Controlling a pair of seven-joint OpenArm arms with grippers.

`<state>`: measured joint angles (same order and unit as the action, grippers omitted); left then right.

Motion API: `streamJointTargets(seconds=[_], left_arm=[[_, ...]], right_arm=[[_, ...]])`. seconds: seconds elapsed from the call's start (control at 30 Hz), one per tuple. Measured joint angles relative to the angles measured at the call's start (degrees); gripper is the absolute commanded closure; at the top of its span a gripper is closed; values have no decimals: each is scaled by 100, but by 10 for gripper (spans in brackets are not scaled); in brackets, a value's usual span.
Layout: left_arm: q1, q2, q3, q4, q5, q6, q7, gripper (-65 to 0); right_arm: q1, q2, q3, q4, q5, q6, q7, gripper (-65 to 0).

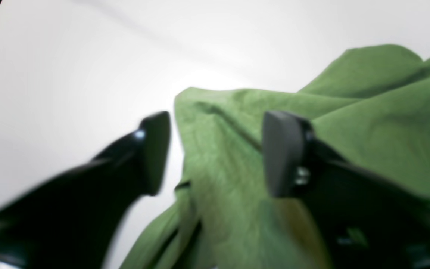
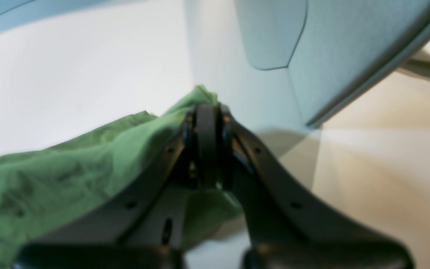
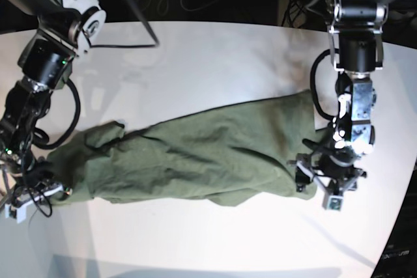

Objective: Layout the t-shirt on the table in an organized manner, then fold the t-shirt properly
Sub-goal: 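Pull the shirt apart, right gripper dragging its edge away from the left, then regrasp the shirt edge with the left gripper beside the right gripper's edge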

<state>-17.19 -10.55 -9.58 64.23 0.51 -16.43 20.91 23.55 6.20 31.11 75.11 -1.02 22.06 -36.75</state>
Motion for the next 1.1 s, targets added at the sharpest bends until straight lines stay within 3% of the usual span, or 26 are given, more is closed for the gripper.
streamJointTargets(seconds=[0.1, 0.27, 0.4, 0.57, 0.77, 0.83, 0.93, 1.07, 1.1], left_arm=[[706, 133, -289, 1025, -31, 4, -68, -456], [2081, 699, -929, 2076, -4, -13, -17, -458], [2583, 918, -1342, 1923, 7, -7, -52, -460], [2623, 1016, -1344, 1062, -2, -28, -118, -459], [2361, 1130, -1353, 726, -20, 13, -269, -455], [2302, 1174, -1351, 664, -31, 11, -315, -410], [2142, 1263, -1362, 474, -39, 31, -389, -240], [1987, 1316, -1357, 297, -85, 4, -363, 0], [1969, 1346, -1364, 289, -85, 7, -367, 0]], right_arm=[[-146, -4, 4, -2, -15, 0, -24, 0], [-315, 0, -11, 2, 2, -2, 33, 0], [-479, -4, -2, 2, -15, 0, -15, 0], [-566, -4, -11, 2, -4, 0, 11, -8], [-573, 114, -11, 0, -4, 0, -2, -243], [-553, 125, -11, 11, -2, 0, 4, -312], [-553, 170, -13, 11, -2, 0, 0, -385], [-763, 216, 0, 37, 26, 2, 68, -408], [-863, 210, -2, 35, 39, 2, 39, -408]])
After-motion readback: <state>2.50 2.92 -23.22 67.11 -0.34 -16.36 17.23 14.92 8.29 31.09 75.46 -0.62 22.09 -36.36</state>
